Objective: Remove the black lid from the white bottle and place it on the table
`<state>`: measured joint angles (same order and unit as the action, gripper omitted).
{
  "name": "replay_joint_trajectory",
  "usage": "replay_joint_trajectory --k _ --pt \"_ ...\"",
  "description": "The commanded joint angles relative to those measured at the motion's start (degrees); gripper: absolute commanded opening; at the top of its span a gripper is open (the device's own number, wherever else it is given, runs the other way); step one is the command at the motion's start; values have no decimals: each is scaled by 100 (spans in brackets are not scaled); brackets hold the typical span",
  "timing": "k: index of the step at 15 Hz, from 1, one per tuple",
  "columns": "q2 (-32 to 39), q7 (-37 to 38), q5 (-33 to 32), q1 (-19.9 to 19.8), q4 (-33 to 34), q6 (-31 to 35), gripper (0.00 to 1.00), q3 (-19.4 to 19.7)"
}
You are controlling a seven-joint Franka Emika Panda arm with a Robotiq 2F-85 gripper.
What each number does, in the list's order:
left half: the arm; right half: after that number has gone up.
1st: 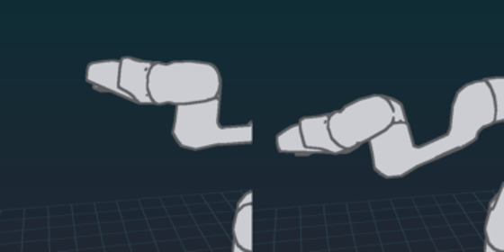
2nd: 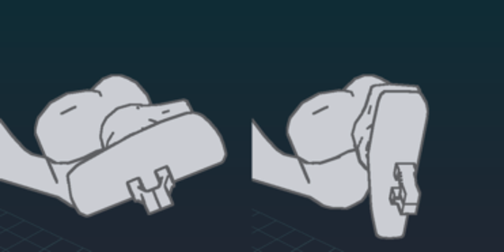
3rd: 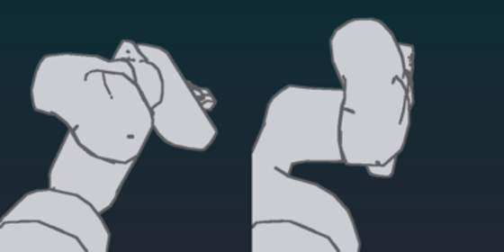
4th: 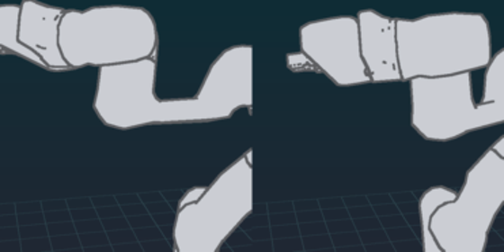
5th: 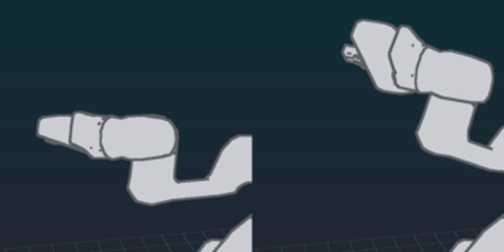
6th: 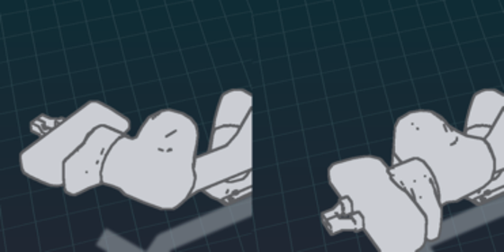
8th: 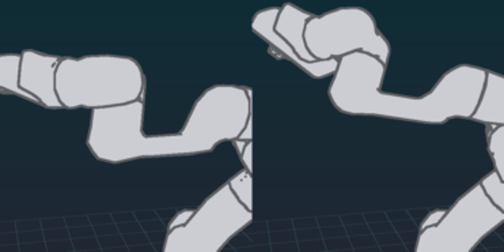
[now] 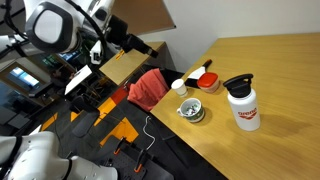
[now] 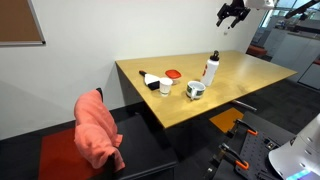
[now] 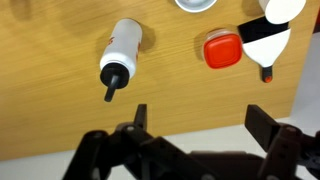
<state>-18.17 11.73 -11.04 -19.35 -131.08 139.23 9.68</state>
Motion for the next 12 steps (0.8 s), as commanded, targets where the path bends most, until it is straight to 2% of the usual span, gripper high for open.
replay_joint_trajectory --k 1,5,6,10,12 --pt "931 927 -272 -302 662 137 100 75" --pt "1522 1660 -753 -331 802 141 100 305" --pt "1275 1316 -519 -225 665 93 100 396" --pt "1561 1469 -634 -192 755 109 100 463" --pt "1878 1451 -114 -194 1185 -24 100 523"
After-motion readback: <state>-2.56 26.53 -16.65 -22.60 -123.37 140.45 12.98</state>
